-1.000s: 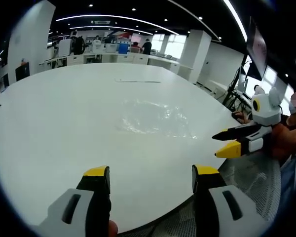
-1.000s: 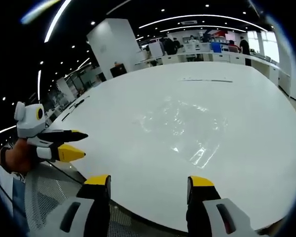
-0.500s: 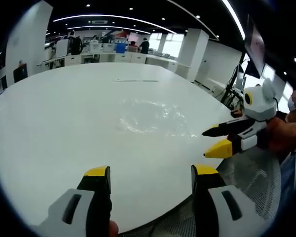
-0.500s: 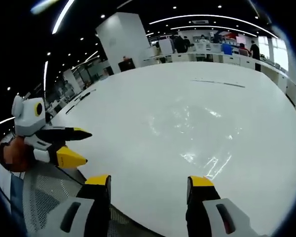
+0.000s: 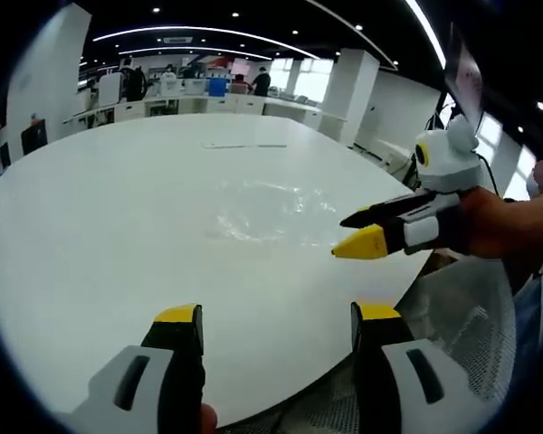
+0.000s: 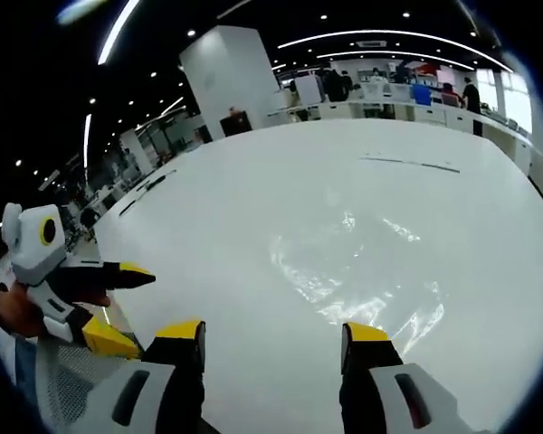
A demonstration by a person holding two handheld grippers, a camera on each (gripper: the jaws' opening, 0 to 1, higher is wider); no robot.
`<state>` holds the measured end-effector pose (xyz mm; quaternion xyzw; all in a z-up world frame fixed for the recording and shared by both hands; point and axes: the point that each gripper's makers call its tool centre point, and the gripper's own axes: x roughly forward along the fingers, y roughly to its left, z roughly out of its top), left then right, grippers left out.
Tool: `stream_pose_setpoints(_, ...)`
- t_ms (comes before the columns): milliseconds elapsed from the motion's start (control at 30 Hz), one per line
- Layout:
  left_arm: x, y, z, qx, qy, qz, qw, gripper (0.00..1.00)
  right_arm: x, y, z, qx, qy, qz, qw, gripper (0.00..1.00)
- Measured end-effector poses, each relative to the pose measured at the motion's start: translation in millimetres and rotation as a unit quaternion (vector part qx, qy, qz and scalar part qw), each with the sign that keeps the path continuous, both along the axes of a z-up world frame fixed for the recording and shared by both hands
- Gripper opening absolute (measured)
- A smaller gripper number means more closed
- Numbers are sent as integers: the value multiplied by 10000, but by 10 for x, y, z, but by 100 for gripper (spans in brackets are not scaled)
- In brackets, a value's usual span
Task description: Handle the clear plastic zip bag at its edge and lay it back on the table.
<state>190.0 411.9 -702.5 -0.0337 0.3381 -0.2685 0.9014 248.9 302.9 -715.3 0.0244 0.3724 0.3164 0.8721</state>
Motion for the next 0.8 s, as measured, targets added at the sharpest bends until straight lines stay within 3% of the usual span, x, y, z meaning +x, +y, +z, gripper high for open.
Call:
stream_pose_setpoints(367, 11, 13, 4, -34, -2, 46, 10000, 66, 371, 328, -23, -110, -191, 121, 9997, 58)
stream_pose_setpoints(800, 10, 8, -1, -89, 28, 51, 9999, 66, 780, 608, -182, -171, -106, 102, 9997, 58)
